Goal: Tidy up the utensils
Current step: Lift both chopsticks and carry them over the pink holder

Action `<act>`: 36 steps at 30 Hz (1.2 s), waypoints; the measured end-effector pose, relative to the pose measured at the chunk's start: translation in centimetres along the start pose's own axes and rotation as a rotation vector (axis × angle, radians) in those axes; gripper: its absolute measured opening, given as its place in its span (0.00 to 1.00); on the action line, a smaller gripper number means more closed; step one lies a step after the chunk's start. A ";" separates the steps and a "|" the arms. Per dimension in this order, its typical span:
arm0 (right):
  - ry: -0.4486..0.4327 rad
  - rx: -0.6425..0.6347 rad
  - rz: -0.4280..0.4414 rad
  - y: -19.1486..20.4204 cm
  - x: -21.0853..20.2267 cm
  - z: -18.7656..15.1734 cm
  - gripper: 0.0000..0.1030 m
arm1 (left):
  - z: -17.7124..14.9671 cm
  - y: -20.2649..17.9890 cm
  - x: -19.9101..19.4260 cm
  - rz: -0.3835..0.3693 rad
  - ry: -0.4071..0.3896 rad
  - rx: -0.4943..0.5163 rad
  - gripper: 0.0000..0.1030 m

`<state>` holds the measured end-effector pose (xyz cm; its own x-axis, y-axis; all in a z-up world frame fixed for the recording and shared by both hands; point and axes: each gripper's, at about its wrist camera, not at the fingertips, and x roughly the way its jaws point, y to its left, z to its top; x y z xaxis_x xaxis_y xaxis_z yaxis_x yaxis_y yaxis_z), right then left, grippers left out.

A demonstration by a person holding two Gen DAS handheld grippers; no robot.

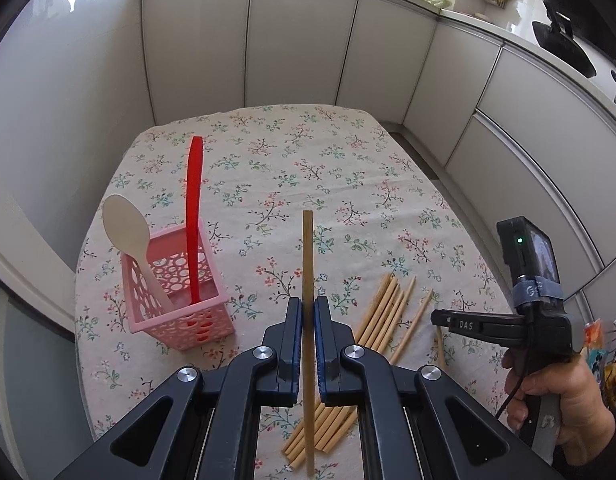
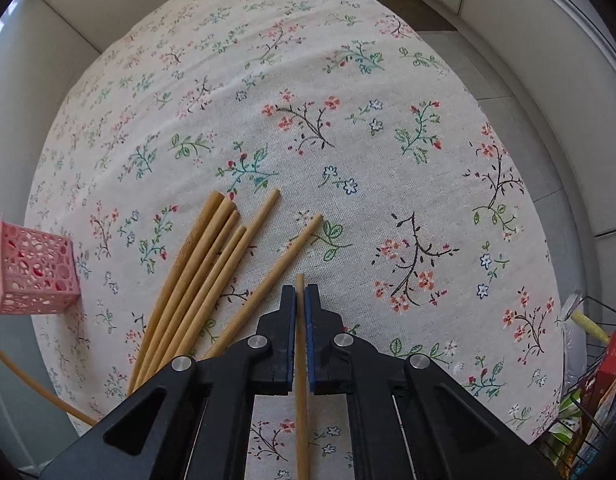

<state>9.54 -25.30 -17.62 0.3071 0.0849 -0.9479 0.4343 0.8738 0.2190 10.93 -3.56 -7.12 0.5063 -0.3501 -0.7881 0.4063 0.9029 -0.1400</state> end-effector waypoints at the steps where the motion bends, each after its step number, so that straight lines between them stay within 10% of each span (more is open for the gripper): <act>1: -0.016 -0.001 0.019 0.0 -0.8 -0.1 0.04 | 0.0 0.0 -0.2 0.002 -0.008 -0.002 0.06; 21: -0.598 -0.194 0.272 3.6 -20.4 -2.9 0.04 | 1.7 1.3 -12.4 0.043 -0.404 -0.097 0.06; 28: -0.640 -0.208 0.335 4.8 -21.6 -2.3 0.04 | 2.3 3.6 -15.2 0.159 -0.541 -0.167 0.06; 36: -0.620 -0.226 0.351 5.9 -20.6 -1.9 0.04 | 3.4 6.7 -10.6 0.274 -0.478 -0.180 0.06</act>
<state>4.12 -20.94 2.79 0.8458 0.1502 -0.5119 0.0585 0.9277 0.3688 10.85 5.35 2.36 0.8790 -0.1336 -0.4577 0.0973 0.9900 -0.1020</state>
